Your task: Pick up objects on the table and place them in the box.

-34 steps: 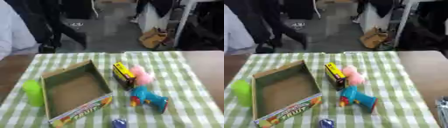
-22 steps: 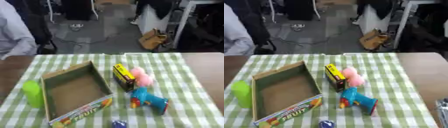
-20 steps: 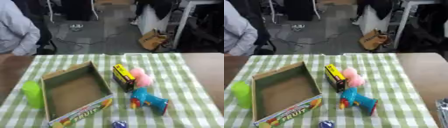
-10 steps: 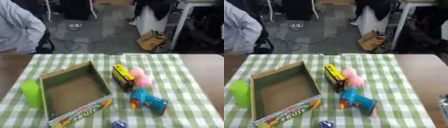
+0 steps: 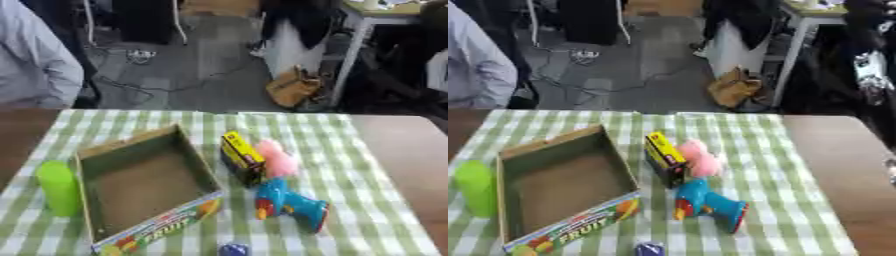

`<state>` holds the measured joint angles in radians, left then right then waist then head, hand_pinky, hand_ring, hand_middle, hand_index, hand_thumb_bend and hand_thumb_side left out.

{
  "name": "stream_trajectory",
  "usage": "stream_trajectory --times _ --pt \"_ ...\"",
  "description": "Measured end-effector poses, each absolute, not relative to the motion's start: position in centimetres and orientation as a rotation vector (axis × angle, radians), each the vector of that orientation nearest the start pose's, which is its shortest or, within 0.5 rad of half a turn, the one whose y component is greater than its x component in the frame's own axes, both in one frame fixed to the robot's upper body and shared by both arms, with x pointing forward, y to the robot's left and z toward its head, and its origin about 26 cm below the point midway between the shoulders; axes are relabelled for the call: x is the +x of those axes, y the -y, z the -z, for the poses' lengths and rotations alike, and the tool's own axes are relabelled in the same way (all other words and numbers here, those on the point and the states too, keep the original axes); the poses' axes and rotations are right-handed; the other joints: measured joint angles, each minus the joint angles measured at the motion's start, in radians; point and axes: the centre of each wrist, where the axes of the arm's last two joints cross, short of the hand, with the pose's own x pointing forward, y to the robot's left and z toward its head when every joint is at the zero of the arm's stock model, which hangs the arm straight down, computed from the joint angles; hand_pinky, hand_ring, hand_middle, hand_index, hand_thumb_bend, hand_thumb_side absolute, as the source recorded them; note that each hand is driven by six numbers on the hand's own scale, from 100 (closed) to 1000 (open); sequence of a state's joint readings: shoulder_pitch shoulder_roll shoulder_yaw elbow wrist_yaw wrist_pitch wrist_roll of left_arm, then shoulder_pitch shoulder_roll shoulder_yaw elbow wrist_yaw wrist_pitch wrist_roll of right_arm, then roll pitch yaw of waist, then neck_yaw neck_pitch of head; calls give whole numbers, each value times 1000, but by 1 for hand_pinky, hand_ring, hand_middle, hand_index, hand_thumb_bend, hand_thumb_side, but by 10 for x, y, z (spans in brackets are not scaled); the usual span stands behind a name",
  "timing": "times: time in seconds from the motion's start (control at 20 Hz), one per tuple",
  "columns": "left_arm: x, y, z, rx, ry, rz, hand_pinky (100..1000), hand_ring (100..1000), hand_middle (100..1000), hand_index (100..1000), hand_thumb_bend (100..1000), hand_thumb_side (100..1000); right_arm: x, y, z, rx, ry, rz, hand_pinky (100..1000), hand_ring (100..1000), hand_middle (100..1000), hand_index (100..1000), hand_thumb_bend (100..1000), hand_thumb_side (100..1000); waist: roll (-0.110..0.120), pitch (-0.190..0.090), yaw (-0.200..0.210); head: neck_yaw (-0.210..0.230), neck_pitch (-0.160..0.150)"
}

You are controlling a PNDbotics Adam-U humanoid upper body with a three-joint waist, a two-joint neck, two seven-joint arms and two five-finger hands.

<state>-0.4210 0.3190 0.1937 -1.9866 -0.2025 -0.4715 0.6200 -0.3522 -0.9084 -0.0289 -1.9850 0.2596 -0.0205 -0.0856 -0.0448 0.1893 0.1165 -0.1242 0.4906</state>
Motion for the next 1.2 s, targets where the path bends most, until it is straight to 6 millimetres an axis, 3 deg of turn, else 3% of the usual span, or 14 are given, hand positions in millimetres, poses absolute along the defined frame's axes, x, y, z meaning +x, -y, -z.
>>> stream_trajectory --times 0.3,0.6,0.75,0.95,1.05,1.1,1.2 --pt "307 -293 -246 -645 -3158 414 877 897 913 941 171 1000 289 320 -301 -980 1926 -1321 901 885 865 895 254 1000 -16 -16 13 -6 8" --pt "307 -290 -245 -619 -3174 394 876 897 913 941 169 1000 294 307 -299 -909 1699 -1513 913 894 882 905 326 1000 -19 -23 25 -18 13" --pt "307 -290 -245 -612 -3177 390 876 897 913 941 169 1000 308 306 -294 -903 1593 -1580 920 901 889 910 375 1000 -19 -26 31 -25 16" --pt "307 -288 -245 -598 -3185 382 876 897 913 941 169 1000 337 309 -273 -884 1457 -1646 935 925 910 947 517 1000 -19 -28 34 -34 16" --pt "307 -288 -245 -594 -3186 381 876 897 913 941 169 1000 352 310 -262 -862 1406 -1671 935 926 910 947 524 1000 -19 -28 36 -38 16" --pt "307 -288 -245 -593 -3186 380 876 897 913 941 169 1000 357 310 -257 -852 1389 -1680 952 948 928 968 627 1000 -19 -28 36 -38 16" --pt "307 -288 -246 -590 -3186 380 876 897 913 941 169 1000 367 312 -247 -824 1349 -1696 967 967 942 983 659 1000 -19 -28 37 -40 16"
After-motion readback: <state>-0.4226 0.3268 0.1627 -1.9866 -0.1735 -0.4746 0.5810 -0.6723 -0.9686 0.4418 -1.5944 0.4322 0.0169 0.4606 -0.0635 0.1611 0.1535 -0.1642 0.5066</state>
